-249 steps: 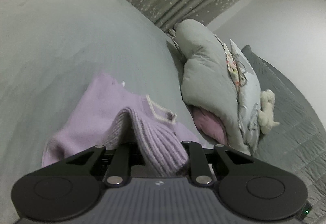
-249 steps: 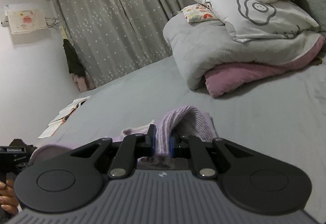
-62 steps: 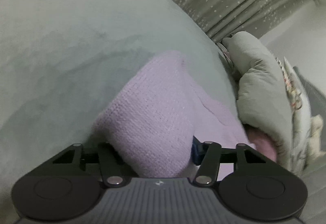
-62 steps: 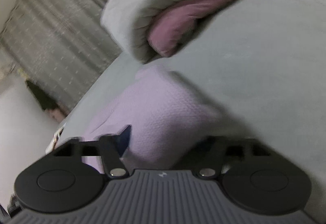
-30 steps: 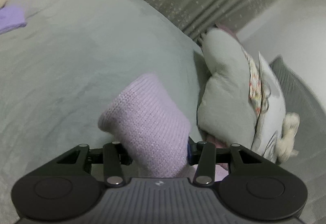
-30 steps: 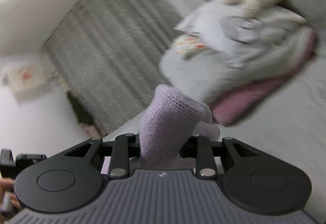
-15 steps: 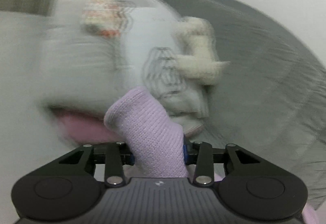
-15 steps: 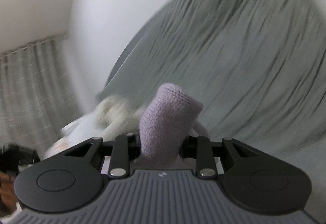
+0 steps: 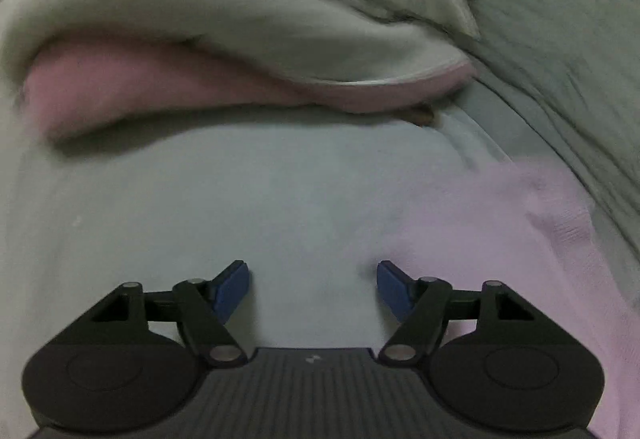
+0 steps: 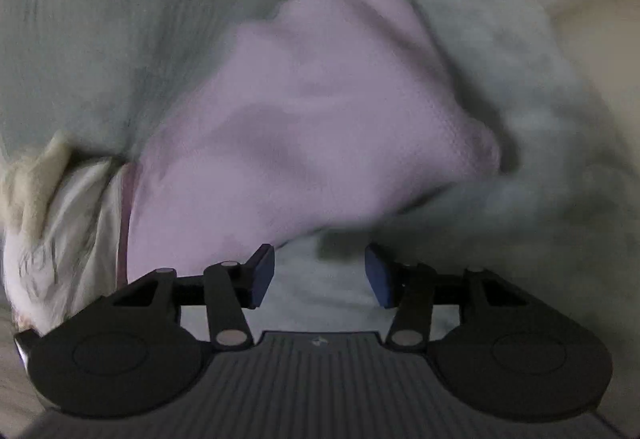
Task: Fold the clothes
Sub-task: 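Lift the folded sweater with both grippers and carry it toward the pillows, then lower the sweater onto the bed and open both grippers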
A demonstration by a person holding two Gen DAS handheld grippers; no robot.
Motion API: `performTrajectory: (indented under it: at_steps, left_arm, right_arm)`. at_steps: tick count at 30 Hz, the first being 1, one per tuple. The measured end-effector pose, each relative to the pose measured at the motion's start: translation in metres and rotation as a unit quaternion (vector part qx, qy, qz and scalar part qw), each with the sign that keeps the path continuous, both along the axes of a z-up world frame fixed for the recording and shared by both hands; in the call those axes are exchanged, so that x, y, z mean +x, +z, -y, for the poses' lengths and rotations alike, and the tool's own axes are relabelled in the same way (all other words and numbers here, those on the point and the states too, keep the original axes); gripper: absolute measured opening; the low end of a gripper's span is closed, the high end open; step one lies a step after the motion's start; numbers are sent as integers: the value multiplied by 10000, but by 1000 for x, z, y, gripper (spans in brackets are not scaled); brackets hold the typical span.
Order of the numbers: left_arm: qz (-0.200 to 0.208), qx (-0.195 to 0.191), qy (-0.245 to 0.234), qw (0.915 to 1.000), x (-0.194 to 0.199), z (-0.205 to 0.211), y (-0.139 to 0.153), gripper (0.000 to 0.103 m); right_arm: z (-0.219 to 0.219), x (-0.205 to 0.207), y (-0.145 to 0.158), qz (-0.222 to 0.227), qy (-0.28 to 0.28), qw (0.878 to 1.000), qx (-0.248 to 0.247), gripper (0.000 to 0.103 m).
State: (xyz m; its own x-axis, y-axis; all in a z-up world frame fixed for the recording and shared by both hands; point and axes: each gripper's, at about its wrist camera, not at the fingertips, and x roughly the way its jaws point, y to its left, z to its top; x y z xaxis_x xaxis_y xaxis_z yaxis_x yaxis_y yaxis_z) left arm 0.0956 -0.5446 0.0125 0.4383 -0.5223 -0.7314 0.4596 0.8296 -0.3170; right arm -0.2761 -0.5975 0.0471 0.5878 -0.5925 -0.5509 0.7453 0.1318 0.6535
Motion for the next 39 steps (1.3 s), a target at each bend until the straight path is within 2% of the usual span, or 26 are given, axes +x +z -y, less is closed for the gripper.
performTrajectory:
  at_steps: [3, 6, 7, 10, 14, 17, 18, 19, 20, 21, 23, 25, 26, 27, 28, 29, 31, 34, 36, 37, 39]
  left_arm:
    - [140, -24, 20, 9999, -1, -19, 15, 74]
    - [297, -64, -82, 9995, -9, -21, 34, 78]
    - [325, -124, -186, 9992, -16, -18, 41, 78]
    - [404, -136, -496, 9979, -33, -8, 49, 79]
    - [566, 60, -990, 9935, -61, 21, 42, 80]
    - [772, 141, -1264, 9889, -81, 44, 37, 80]
    - [890, 121, -1310, 9873, -87, 52, 37, 80]
    - [1045, 27, -1352, 9853, -90, 63, 35, 80]
    - [1182, -114, -1406, 9829, -94, 71, 36, 81]
    - [1238, -215, -1448, 9814, -97, 77, 37, 81]
    - [1298, -368, -1540, 9788, -103, 92, 38, 83]
    - [1524, -201, -1714, 9731, -109, 109, 32, 90]
    - [1741, 121, -1784, 9683, -109, 117, 24, 102]
    - [1945, 460, -1765, 9638, -109, 123, 13, 103]
    - [1903, 379, -1706, 9661, -104, 122, 7, 103]
    - [1795, 187, -1642, 9698, -97, 119, 3, 103]
    - [1681, 73, -1536, 9737, -89, 116, 2, 103]
    - [1842, 127, -1383, 9730, -85, 111, 13, 103]
    - [2066, 30, -611, 9765, -77, 93, 27, 102]
    - [1921, 46, -521, 9800, -69, 89, 24, 102]
    - [1534, 252, -591, 9861, -54, 89, 12, 102]
  right_arm:
    - [-22, 9, 30, 409, 467, 9948, -803, 59]
    - [-30, 20, 51, 296, 466, 9838, -1708, 70]
    - [-25, 23, 53, 259, 502, 9820, -1800, 71]
    - [3, 22, 55, 101, 240, 9840, -1761, 72]
    - [51, 8, 48, -89, -417, 9931, -1097, 72]
    - [74, 4, 44, -61, -409, 9954, -866, 76]
    - [77, 1, 42, -59, -298, 9957, -878, 83]
    - [88, 7, 38, -69, 39, 9956, -939, 87]
    - [98, 14, 34, -109, 491, 9930, -1065, 88]
    - [96, 12, 32, -179, 657, 9904, -1203, 88]
    - [101, 41, 22, -774, 1098, 9727, -1893, 88]
    - [100, 56, 15, -1101, 1462, 9600, -2118, 93]
    - [101, 61, 11, -1212, 1692, 9544, -2142, 97]
    - [104, 63, 5, -1251, 1988, 9503, -2044, 100]
    - [108, 61, 1, -1309, 2122, 9485, -1953, 99]
    - [114, 54, -2, -1393, 2037, 9508, -1872, 97]
    - [120, 40, 0, -1536, 1949, 9529, -1743, 95]
    - [115, 24, 6, -1573, 1933, 9550, -1608, 94]
    - [111, -1, 10, -1363, 1763, 9644, -1426, 93]
    - [111, -11, 10, -1233, 1648, 9694, -1338, 82]
    - [117, -27, 5, -912, 1194, 9830, -1052, 69]
